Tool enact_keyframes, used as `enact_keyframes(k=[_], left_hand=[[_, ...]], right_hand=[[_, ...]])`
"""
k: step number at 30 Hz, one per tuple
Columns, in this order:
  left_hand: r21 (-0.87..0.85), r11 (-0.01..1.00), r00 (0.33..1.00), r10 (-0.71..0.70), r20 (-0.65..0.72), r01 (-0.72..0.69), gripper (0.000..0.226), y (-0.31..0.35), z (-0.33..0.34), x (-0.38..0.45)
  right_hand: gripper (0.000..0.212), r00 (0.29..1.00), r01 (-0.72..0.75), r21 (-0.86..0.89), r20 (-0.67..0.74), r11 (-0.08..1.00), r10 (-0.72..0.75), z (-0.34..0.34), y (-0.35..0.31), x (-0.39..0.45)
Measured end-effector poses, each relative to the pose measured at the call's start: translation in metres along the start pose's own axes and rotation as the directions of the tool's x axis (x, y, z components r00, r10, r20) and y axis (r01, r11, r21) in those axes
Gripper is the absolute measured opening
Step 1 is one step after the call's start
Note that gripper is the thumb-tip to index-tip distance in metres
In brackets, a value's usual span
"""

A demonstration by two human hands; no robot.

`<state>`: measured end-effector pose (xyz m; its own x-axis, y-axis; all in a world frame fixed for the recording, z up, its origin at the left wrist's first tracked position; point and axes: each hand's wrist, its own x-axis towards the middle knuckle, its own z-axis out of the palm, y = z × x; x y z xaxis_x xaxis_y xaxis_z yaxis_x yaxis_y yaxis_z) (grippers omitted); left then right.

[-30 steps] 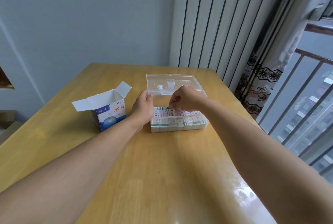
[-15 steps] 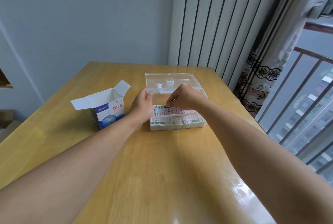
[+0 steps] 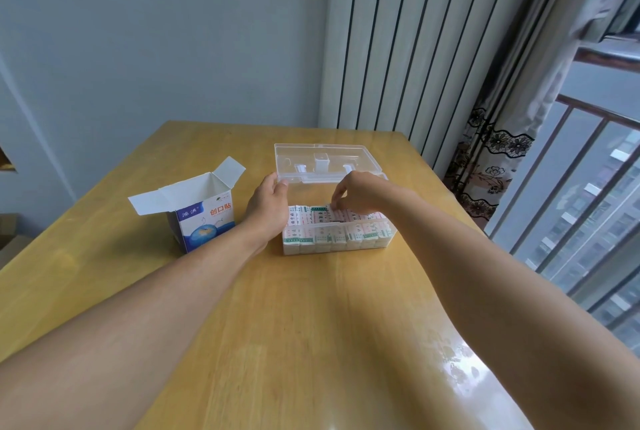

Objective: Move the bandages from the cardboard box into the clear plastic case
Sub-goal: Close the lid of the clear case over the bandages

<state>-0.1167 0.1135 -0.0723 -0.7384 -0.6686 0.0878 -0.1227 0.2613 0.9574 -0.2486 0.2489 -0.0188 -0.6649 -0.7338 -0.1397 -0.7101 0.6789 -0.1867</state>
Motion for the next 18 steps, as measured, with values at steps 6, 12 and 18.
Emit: enact_keyframes(k=[6, 12, 18], left_hand=[[0.003, 1.000, 1.000, -0.006, 0.002, 0.006, 0.040, -0.0021, -0.0001, 0.0010], [-0.011, 1.000, 1.000, -0.005, -0.002, 0.005, 0.040, -0.0032, 0.0004, 0.0027], [0.003, 1.000, 1.000, -0.001, -0.009, 0.001, 0.040, -0.0028, 0.0006, 0.0029]], right_hand=[[0.050, 0.998, 0.021, -0.009, 0.064, 1.000, -0.021, -0.0055, 0.0008, -0.0052], [0.052, 0.998, -0.010, 0.013, 0.056, 1.000, 0.009, -0.0028, 0.0029, -0.0030], [0.054, 0.998, -0.008, 0.052, 0.064, 0.999, 0.005, -0.0024, 0.0020, -0.0039]])
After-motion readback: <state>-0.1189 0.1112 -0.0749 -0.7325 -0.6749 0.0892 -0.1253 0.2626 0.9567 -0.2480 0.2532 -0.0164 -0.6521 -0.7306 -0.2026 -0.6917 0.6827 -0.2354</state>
